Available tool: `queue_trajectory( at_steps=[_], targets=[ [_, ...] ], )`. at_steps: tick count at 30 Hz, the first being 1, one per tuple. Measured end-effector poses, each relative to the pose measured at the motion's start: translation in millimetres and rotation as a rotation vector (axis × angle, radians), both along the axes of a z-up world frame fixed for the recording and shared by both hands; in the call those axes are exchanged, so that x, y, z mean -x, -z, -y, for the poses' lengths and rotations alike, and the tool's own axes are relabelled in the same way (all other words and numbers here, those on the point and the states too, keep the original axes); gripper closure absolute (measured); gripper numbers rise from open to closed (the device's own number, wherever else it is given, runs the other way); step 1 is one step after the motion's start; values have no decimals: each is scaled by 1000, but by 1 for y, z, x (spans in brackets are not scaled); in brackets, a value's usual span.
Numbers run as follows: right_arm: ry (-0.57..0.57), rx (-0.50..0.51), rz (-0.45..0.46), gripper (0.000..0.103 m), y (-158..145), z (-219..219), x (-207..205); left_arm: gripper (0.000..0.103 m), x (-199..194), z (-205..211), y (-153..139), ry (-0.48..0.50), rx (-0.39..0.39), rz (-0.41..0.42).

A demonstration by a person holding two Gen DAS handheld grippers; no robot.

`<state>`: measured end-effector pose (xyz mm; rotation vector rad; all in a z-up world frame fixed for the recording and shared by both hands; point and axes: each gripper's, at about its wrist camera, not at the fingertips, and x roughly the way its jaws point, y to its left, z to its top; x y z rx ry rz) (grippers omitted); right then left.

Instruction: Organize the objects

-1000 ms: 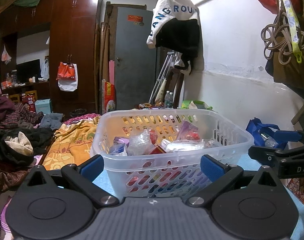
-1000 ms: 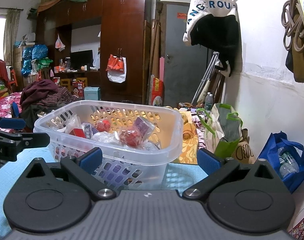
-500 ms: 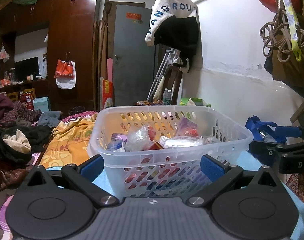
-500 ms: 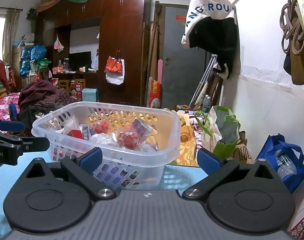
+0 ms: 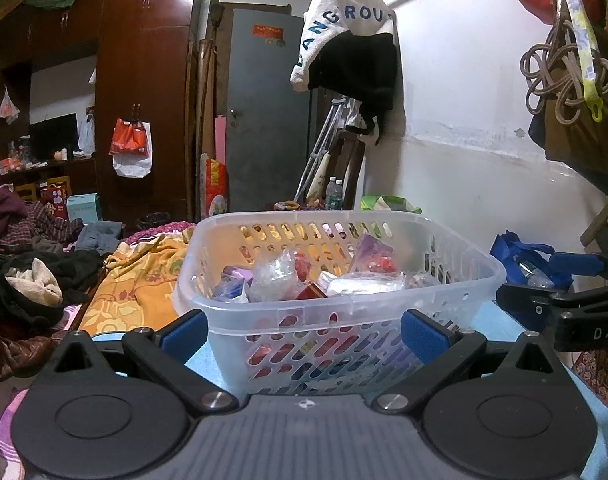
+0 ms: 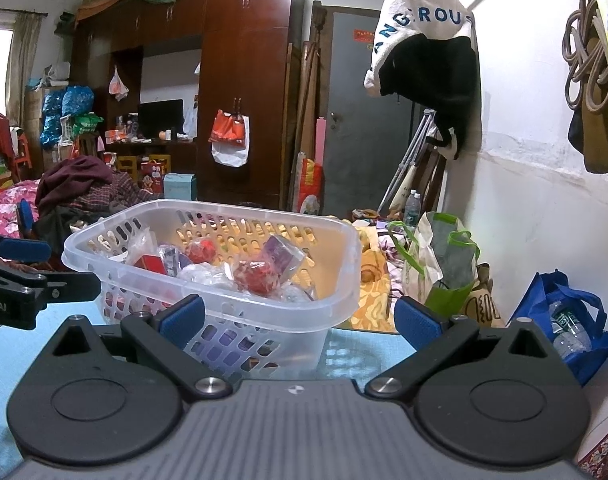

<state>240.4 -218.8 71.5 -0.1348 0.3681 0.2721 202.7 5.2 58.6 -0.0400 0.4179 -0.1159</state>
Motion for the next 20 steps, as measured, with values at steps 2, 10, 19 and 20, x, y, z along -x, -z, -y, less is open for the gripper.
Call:
queue_trajectory(
  at_steps=[2, 10, 19, 20],
  targets=[
    [-1, 1, 0, 0, 0, 0, 0, 0, 0, 0, -1, -2, 0, 1],
    [0, 1, 0, 0, 0, 0, 0, 0, 2, 3, -1, -11, -12, 8],
    [0, 3, 0, 0, 2, -1, 0, 0, 4, 9, 1, -13, -51, 27],
    [-1, 2, 0, 0, 2, -1, 1, 0, 4, 10, 0, -19, -54, 30]
  ],
)
